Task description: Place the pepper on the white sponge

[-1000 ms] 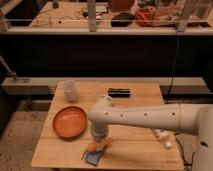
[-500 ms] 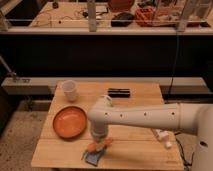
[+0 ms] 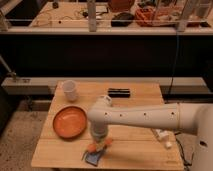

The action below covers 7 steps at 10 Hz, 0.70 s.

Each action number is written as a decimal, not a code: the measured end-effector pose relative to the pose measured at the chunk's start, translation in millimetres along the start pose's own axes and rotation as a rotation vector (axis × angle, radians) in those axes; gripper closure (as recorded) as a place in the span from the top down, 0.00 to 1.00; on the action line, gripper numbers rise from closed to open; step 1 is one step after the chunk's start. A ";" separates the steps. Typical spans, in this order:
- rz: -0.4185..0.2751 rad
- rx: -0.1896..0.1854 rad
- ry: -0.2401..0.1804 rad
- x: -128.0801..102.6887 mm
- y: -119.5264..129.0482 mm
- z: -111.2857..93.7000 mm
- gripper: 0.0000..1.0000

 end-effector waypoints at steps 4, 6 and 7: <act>-0.012 -0.004 0.002 -1.2 0.4 0.1 0.27; -0.017 -0.005 0.002 -1.9 0.1 0.0 0.29; -0.020 -0.005 0.002 -2.2 0.2 -0.2 0.34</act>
